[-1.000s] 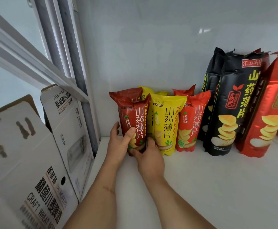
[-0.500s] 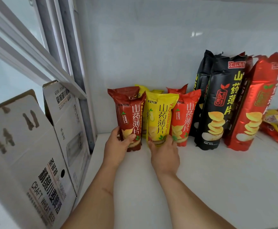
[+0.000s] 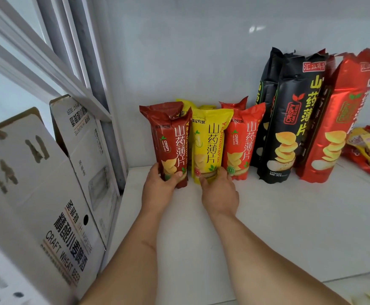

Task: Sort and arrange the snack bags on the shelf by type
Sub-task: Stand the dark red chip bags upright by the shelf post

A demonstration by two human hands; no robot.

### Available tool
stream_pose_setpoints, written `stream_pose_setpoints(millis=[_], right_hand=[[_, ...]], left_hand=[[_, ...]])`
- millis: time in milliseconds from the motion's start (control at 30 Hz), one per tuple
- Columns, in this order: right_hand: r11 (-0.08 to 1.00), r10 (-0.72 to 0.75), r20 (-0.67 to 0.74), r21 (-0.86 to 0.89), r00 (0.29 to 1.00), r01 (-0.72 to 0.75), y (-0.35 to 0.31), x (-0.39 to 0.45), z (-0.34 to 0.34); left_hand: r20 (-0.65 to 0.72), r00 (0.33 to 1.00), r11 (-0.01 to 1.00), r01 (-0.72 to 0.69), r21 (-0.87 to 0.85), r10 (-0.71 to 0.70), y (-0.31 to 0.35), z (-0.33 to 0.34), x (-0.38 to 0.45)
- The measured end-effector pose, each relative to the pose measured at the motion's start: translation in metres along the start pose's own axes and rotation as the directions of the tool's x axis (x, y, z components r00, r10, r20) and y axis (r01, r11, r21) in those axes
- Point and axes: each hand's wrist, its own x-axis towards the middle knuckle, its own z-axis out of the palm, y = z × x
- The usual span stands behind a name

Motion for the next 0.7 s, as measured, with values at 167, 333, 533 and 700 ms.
stream_pose_setpoints(millis=[167,333,533,700], right_hand=[[0.995,-0.039,0.047,-0.087,0.998,0.043,0.003,-0.005,-0.013],[0.914,-0.232,0.144,-0.305,0.962,0.266,0.025,-0.011,-0.043],[0.733,-0.442,0.235,-0.461,0.866,0.500,0.065,-0.008,-0.114],[0.651,-0.516,0.227,-0.522,0.826,0.551,0.112,-0.003,-0.195]], left_hand=[[-0.078,0.996,0.933,0.068,0.353,-0.043,0.003,0.004,-0.012],[-0.029,0.971,0.511,-0.100,0.854,0.238,0.023,0.015,-0.052],[0.361,0.745,0.157,-0.524,0.837,0.561,0.051,0.063,-0.087],[0.412,0.626,0.107,-0.623,0.775,0.662,0.092,0.123,-0.122]])
